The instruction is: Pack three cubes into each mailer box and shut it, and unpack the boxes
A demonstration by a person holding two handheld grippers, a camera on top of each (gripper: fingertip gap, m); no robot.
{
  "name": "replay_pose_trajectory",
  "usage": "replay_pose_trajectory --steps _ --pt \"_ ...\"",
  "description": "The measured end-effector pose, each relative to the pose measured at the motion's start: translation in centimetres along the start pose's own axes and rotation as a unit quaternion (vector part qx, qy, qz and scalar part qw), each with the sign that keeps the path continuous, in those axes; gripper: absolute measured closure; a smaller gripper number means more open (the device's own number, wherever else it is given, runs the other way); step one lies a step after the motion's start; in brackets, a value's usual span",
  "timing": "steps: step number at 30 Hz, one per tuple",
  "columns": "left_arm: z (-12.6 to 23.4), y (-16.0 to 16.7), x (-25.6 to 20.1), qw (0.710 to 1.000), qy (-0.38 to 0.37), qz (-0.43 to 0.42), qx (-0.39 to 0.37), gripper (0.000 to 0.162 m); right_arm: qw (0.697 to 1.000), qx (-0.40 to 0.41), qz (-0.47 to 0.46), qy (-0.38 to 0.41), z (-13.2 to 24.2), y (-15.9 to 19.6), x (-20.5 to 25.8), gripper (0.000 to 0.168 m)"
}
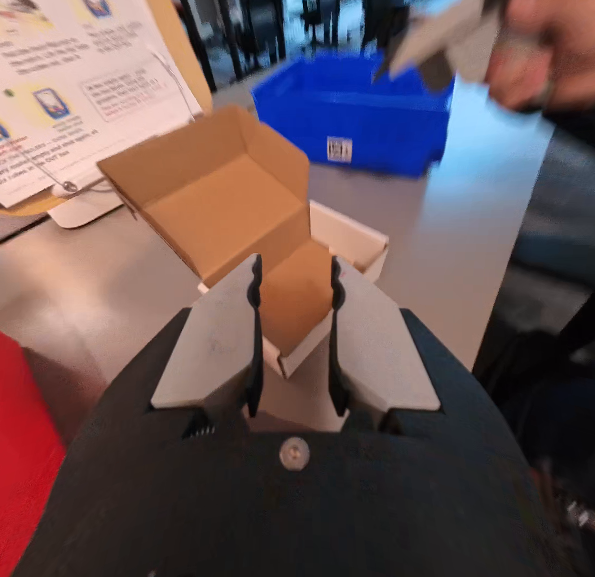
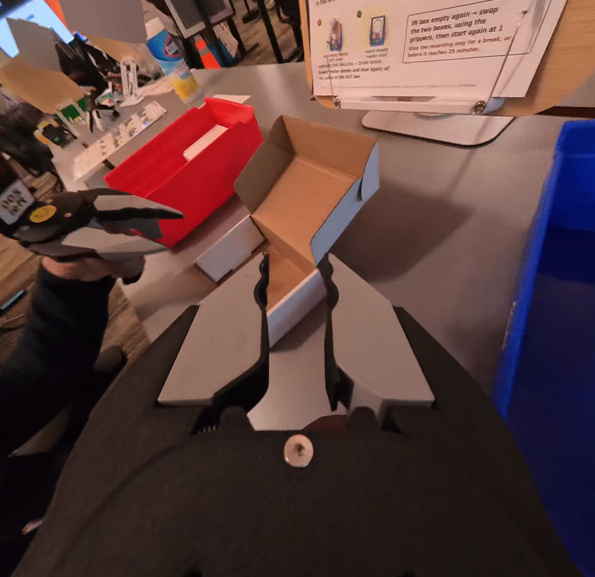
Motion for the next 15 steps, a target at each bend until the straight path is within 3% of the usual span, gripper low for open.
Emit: replay_pose_trajectory --steps 3,6,10,15 --pt "-0.4 -1.6 2.9 0.990 -0.018 0.122 -0.068 0.126 0.999 -0.007 0.001 0.040 -3.3 0.8 -0.9 0.136" --pt "-1.5 -1.8 7.0 0.970 -0.072 0.207 -0.100 0.123 0.999 -0.011 -0.031 0.027 -6.1 1.3 -1.1 0.133" --pt "-2.0 -2.8 11.1 0.936 -0.061 0.322 -0.133 0.124 0.995 -0.063 -0.068 0.033 -7.4 0.5 -2.1 0.135" --pt "-3.4 -2.7 14.0 0.939 -0.116 0.318 -0.068 0.133 0.989 -0.072 -0.067 0.110 -7.6 0.6 -4.9 0.143"
Point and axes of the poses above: each gripper's, where its closed fingertips meet, z back along the fingers, y out of its underside, x = y × z across the jaws, the point moved 5 cm from there along z, back along the fingers, and after that the axes turned 8 degrees about z, right-handed, at the moved point
